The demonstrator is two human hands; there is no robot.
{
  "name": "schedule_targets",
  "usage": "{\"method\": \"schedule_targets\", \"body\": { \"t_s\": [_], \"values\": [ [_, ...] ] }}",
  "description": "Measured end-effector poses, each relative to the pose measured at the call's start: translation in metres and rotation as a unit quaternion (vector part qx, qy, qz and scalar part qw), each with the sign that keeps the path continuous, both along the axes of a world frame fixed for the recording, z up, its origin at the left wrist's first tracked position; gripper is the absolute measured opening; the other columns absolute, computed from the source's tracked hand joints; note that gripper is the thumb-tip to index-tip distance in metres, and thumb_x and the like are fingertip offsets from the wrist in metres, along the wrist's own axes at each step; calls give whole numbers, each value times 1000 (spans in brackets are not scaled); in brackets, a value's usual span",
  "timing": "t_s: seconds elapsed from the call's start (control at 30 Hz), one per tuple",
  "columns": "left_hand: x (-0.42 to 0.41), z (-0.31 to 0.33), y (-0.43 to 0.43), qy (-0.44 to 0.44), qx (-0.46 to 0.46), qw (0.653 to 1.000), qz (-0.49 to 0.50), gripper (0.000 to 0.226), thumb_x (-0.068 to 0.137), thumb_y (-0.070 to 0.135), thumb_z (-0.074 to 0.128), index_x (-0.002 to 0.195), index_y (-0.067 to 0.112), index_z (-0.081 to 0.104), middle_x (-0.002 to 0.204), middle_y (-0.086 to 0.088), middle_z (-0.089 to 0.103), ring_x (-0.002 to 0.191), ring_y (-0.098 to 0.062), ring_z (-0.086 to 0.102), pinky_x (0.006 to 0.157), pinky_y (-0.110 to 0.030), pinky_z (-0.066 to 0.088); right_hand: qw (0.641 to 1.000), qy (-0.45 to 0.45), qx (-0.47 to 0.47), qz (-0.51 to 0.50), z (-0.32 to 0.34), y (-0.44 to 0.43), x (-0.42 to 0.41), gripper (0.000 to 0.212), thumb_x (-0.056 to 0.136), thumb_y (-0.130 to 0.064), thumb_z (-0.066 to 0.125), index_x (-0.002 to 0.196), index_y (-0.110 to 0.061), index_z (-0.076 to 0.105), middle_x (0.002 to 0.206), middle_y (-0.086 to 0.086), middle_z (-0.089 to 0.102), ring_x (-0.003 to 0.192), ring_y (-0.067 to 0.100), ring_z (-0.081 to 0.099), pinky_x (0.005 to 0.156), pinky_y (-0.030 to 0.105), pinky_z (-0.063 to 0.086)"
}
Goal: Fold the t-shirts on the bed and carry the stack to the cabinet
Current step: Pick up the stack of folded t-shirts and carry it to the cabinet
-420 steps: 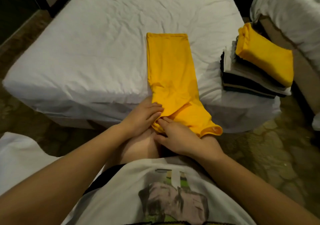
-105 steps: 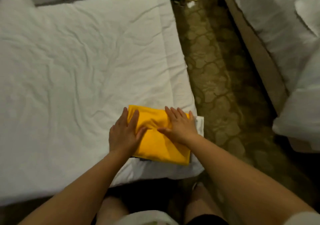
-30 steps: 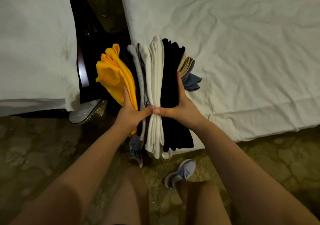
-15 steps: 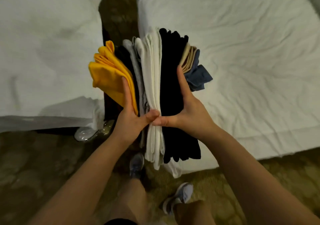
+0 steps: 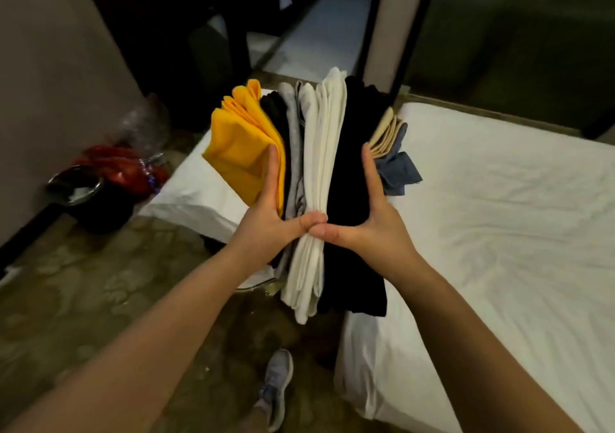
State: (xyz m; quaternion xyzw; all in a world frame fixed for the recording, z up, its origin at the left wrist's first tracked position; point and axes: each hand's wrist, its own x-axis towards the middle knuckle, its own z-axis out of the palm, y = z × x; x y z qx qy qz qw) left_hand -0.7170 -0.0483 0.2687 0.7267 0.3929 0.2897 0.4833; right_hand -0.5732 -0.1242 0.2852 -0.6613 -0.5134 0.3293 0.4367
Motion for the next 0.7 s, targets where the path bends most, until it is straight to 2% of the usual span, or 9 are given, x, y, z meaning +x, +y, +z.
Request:
{"method": "schedule_targets", "body": {
  "t_s": [0.13, 0.23, 0.37, 0.5, 0.6, 0.7],
  "values": [
    [-57, 14, -10, -1, 13, 998, 55, 100, 62, 52, 60, 128, 52, -14, 152, 17, -1, 136, -2, 7, 102, -20, 21, 998, 27, 15, 51, 9, 3, -49, 119, 49, -59, 76, 139, -59, -1, 153, -19, 21, 133, -2, 25, 107, 26, 31],
    [-98, 16, -15, 11, 22, 995, 95, 100, 63, 53, 60, 128, 51, -16, 145, 23, -2, 131, 3, 4, 102, -19, 18, 995, 21, 19, 91, 11, 10, -85, 114, 58, -49, 80, 133, -61, -4, 152, -18, 20, 128, -6, 23, 100, 21, 30],
    [-155, 12, -2, 12, -3, 987, 159, 102, 66, 57, 64, 129, 54, -16, 148, 23, -1, 126, 3, 10, 100, -22, 22, 987, 14, 13, 159, 7, 44, -138, 112, 62, -45, 81, 131, -62, -6, 152, -18, 21, 137, 7, 28, 106, 27, 32],
    [-218, 8, 37, 10, -17, 978, 207, 106, 62, 58, 63, 134, 51, -14, 137, 30, -4, 124, 7, 5, 99, -20, 20, 978, 23, 4, 205, 0, 100, -199, 115, 64, -43, 82, 139, -56, -3, 139, -28, 23, 135, 6, 30, 104, 27, 35],
    [-268, 4, 85, 14, -21, 973, 230, 99, 65, 52, 59, 132, 52, -14, 137, 30, -3, 125, 7, 4, 101, -21, 19, 974, 29, -1, 224, -8, 155, -249, 116, 60, -48, 80, 140, -57, -2, 149, -23, 22, 136, 6, 30, 107, 33, 37],
    [-316, 4, 144, 26, -28, 971, 237, 97, 66, 51, 58, 130, 54, -14, 137, 30, -2, 126, 6, 6, 101, -22, 20, 972, 44, -5, 229, -13, 218, -295, 115, 60, -46, 81, 140, -57, -1, 151, -20, 24, 136, 6, 31, 107, 34, 37]
  ]
}}
